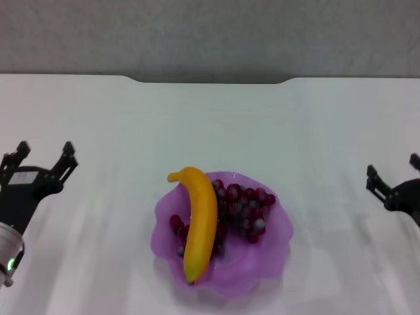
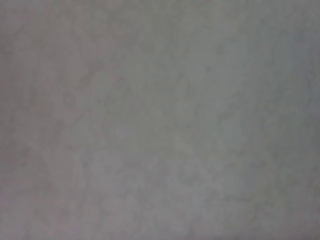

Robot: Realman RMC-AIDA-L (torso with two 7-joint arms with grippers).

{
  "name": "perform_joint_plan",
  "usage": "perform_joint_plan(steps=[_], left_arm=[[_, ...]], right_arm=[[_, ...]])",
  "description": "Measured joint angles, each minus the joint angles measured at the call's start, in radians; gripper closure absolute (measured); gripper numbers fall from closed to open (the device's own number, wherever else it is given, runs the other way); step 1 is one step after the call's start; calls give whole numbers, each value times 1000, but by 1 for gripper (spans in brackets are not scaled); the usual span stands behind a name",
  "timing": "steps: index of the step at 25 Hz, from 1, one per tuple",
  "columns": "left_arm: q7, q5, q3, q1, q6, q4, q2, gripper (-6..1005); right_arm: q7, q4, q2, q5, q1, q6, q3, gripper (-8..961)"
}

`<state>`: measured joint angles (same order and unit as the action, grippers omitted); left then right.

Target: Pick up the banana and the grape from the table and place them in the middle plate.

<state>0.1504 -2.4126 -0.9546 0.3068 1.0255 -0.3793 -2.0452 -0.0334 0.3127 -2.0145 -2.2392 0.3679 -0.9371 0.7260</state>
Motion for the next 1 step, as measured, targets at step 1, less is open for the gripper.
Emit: perform_joint_plan(steps=[1], left_arm=[[7, 10, -2, -1, -1, 8, -1, 108]], right_arm=[[0, -1, 1, -1, -2, -25, 0, 62]])
